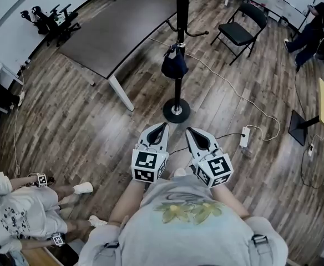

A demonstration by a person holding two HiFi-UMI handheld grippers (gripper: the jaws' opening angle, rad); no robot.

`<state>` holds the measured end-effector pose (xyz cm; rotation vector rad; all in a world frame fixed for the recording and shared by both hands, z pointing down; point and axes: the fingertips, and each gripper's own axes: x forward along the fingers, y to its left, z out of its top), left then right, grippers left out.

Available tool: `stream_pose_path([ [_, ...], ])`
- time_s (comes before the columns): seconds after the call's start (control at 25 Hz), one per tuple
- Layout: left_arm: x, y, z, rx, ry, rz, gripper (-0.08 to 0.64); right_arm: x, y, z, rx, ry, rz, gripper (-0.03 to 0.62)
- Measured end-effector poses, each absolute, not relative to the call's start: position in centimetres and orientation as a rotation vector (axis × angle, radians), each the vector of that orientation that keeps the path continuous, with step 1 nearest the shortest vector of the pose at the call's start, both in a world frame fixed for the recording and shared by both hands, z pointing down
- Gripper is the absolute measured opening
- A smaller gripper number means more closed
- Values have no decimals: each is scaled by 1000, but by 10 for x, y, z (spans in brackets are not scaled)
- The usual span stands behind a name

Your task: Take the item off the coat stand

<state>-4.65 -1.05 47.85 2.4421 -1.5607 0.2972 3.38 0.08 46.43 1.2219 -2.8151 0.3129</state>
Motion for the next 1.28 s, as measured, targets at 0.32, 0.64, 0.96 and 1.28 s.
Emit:
stream_pose_path([
  [0.32, -49, -34, 478, 2421, -1588, 262, 15, 41, -21, 469, 1234, -2809, 314, 6],
  [0.64, -47, -67, 477, 2420, -1591, 254, 20, 46, -43, 474, 1257, -2796, 349, 6],
  [0.96, -49, -124, 472, 2436, -1590, 266, 136, 40, -83, 469, 1266, -2785, 352, 6],
  [1.28, -59, -180, 472, 2437, -1605, 294, 209, 39, -125, 463, 1315, -2763, 346, 6],
])
